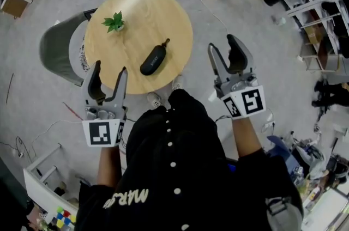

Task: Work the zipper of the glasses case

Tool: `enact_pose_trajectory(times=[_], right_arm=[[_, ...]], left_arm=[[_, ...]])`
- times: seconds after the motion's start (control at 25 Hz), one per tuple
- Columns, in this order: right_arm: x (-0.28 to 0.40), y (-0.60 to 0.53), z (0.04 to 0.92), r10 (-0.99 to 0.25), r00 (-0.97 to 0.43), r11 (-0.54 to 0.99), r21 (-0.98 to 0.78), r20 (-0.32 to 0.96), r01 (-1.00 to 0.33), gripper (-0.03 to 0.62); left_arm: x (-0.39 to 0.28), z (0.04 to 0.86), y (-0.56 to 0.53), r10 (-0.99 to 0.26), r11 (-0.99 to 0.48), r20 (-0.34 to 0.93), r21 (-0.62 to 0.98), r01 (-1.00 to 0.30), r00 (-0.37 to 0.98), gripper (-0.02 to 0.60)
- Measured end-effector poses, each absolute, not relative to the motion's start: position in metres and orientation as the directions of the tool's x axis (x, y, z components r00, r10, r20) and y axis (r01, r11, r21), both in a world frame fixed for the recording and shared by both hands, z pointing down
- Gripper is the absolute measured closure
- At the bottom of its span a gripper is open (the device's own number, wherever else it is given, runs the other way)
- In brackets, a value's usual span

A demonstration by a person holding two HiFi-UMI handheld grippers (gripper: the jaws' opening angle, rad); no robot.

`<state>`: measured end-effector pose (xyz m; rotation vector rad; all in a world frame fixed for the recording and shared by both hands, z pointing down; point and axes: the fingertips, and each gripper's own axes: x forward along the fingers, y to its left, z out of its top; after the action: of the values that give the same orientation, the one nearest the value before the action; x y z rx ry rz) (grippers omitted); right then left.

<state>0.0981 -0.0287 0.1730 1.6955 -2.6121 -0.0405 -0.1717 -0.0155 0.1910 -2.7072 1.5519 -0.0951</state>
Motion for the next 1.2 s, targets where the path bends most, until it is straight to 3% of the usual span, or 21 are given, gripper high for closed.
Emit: enact_pose_trajectory(times=[0.2,0.52,0.84,1.2], right_arm=[[0.099,-0.069,0.202,-0.886,-0.46,0.462,0.04,0.062,-0.886,0.379],[0.09,-0.132,0.267,-0.796,-0.577,0.59,0.02,0.183,-0.807,0.379],[0.067,-0.147,0.362,-0.646,-0.644,0.711,0.017,0.409,-0.703,0.384],[0.023,-0.136,0.476,-0.404,-0.743,0.903,0.101,0.534,-0.418,0.388]], left_arm=[[-0.146,0.215,-0.038,-0.823,-0.568,0.076,-0.07,-0.82,0.563,0.322],[-0.117,0.274,-0.073,-0.77,-0.626,0.244,-0.108,-0.773,0.589,0.322],[-0.095,0.354,-0.08,-0.71,-0.633,0.4,-0.002,-0.774,0.58,0.322],[-0.064,0.456,-0.08,-0.645,-0.675,0.467,0.024,-0.737,0.605,0.325]])
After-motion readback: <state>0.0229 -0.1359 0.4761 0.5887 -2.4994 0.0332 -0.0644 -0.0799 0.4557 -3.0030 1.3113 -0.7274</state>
